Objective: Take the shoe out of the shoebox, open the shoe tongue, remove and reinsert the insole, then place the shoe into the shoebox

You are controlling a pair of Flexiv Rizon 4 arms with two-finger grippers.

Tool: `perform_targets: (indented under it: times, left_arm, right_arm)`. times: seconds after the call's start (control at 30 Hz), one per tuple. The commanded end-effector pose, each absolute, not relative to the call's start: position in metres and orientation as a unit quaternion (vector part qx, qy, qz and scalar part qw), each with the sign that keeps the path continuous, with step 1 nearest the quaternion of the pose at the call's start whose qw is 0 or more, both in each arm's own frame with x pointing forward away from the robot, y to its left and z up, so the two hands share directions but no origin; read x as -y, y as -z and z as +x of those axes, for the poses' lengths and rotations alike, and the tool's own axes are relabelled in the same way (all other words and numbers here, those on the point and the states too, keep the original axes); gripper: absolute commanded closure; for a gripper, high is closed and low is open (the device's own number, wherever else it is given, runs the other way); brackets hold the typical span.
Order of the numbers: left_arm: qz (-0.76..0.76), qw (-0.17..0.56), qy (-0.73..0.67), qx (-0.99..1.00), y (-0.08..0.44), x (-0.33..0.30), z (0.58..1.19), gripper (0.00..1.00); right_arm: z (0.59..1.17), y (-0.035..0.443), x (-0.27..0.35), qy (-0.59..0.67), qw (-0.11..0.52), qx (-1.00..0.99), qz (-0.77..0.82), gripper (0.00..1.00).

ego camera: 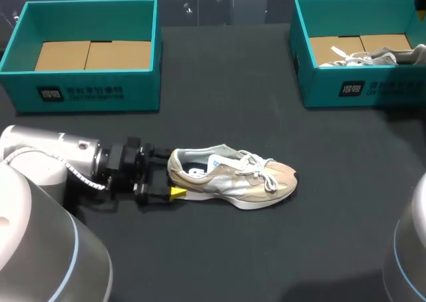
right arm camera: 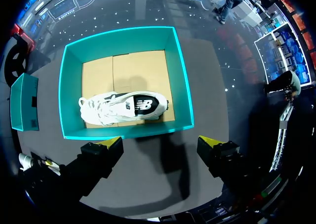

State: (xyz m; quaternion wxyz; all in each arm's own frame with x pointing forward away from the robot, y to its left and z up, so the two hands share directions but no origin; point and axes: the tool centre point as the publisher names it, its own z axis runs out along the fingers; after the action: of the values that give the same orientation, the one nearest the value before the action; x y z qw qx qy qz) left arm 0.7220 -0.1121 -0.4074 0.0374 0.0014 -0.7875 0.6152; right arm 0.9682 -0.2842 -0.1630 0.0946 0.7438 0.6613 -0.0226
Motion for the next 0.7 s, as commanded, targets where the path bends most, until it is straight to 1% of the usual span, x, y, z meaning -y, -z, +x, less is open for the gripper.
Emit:
perform_targets:
  times: [0.03, 0.7]
  left_arm:
    - [-0.001, 0.04, -0.616, 0.787, 0.4084, 0.1159, 0.7191, 0.0]
    - [0.011, 0.029, -0.621, 0.783, 0.4061, 0.1243, 0.7146, 0.0]
  right_arm:
    - [0.9683, 0.1629, 0.2844, 0.023, 0.094, -0.661, 0.744, 0.0]
    - [0.9683, 0.1629, 0.2844, 0.023, 0.094, -0.661, 0.744, 0.0]
